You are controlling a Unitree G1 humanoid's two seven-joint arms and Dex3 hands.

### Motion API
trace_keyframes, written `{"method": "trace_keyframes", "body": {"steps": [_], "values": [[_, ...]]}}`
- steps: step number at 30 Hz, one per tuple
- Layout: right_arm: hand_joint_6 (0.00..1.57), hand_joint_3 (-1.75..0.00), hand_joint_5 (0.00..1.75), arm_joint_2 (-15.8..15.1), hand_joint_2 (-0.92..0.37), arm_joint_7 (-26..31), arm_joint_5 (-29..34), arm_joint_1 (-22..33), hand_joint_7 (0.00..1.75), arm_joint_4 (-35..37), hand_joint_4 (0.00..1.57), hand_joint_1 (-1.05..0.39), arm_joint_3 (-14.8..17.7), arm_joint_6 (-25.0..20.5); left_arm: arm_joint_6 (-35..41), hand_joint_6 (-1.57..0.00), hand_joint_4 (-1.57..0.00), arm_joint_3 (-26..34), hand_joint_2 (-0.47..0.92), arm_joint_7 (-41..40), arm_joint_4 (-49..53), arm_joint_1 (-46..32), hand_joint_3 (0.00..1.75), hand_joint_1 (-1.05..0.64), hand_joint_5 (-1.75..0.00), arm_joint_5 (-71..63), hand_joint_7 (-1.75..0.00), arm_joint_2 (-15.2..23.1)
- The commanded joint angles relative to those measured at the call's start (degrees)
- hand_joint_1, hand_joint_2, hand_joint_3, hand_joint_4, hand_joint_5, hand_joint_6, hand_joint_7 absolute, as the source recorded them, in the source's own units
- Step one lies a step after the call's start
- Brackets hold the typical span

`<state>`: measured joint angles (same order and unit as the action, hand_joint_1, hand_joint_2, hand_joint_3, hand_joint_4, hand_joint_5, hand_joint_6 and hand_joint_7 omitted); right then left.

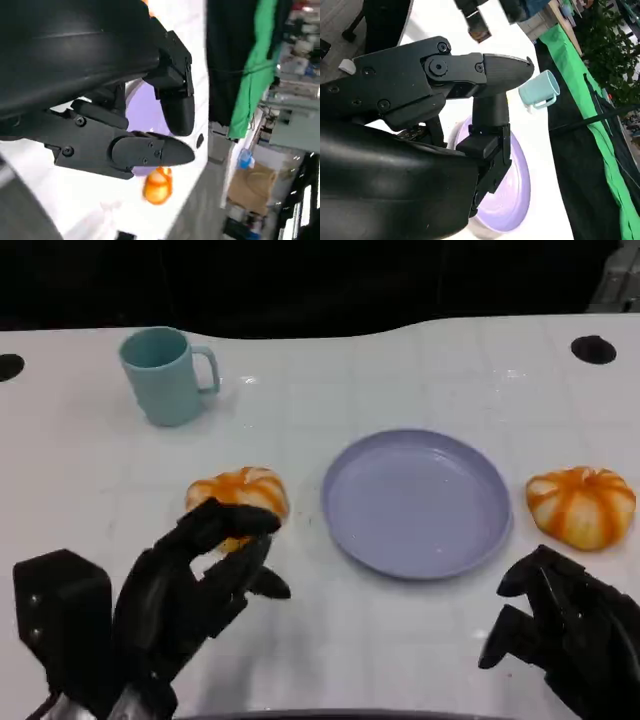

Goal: Grasp the bread from the table and place it into the plate.

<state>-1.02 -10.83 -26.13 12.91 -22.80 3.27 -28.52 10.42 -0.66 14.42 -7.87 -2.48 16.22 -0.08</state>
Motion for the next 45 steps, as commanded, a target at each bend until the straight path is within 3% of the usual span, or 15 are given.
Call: {"method": "trace_keyframes", "body": {"steps": [1, 5, 6, 8, 10, 13, 28, 35, 45], "values": [[0.55, -0.39, 1.75, -0.4, -0.92, 0.1, -0.1, -0.4, 1.60, 0.2, 0.68, -0.46, 0.2, 0.4, -3.3, -0.40, -0.34, -0.6, 0.92, 0.7, 1.3, 0.8, 0.07, -0.45, -1.26, -2.2, -0.72, 1.3], [0.55, -0.39, 1.75, -0.4, -0.92, 0.1, -0.1, -0.4, 1.60, 0.2, 0.68, -0.46, 0.2, 0.4, -3.8, -0.41, -0.34, -0.6, 0.92, 0.7, 1.6, 0.8, 0.07, -0.45, -1.26, -2.4, -0.70, 1.2], [0.55, -0.39, 1.75, -0.2, -0.92, 0.5, -0.1, -0.7, 1.60, 0.4, 0.68, -0.45, 0.3, 0.0, -8.6, -0.37, -0.27, -2.5, 0.91, -0.6, 1.9, 2.4, 0.06, -0.44, -1.18, -11.0, -0.66, 5.9], [0.55, -0.38, 1.75, 0.1, -0.92, 1.0, -0.1, -1.1, 1.60, 0.5, 0.69, -0.44, 0.4, -0.3, -16.7, -0.35, -0.06, -5.2, 0.89, -2.6, 3.1, 5.1, 0.02, -0.43, -0.88, -24.4, -0.28, 13.0], [0.55, -0.38, 1.75, 0.2, -0.92, 1.0, 0.0, -1.0, 1.60, 0.5, 0.68, -0.44, 0.4, -0.1, -19.2, -0.35, -0.01, -7.0, 0.89, -4.5, 3.6, 6.7, 0.01, -0.47, -0.77, -33.6, -0.16, 17.2], [0.55, -0.38, 1.75, 0.0, -0.92, 0.4, -0.1, -0.9, 1.60, 0.7, 0.68, -0.44, 0.3, 0.3, -20.6, -0.31, 0.00, -8.6, 0.86, -6.0, 4.4, 8.7, 0.01, -0.44, -0.48, -41.3, -0.07, 20.3], [0.56, -0.38, 1.75, 0.0, -0.92, 1.6, -0.4, -1.1, 1.60, -0.2, 0.69, -0.44, 0.6, -1.6, -19.5, -0.22, 0.00, -13.3, 0.80, -6.1, 6.7, 15.4, 0.00, -0.40, -0.20, -57.1, -0.01, 24.3], [0.54, -0.38, 1.75, 0.3, -0.92, 1.7, -0.5, -0.9, 1.61, -0.6, 0.68, -0.44, 0.5, -1.8, -16.9, -0.21, 0.00, -18.5, 0.79, -7.6, 18.3, 22.7, 0.00, -0.39, -0.18, -64.0, -0.01, 23.5], [0.53, -0.37, 1.75, 0.3, -0.92, 1.3, -0.4, -0.4, 1.61, -1.1, 0.67, -0.45, 0.4, -1.5, -13.4, -0.22, -0.01, -24.6, 0.80, -9.8, 39.4, 34.5, 0.00, -0.33, -0.22, -65.2, 0.00, 18.3]]}}
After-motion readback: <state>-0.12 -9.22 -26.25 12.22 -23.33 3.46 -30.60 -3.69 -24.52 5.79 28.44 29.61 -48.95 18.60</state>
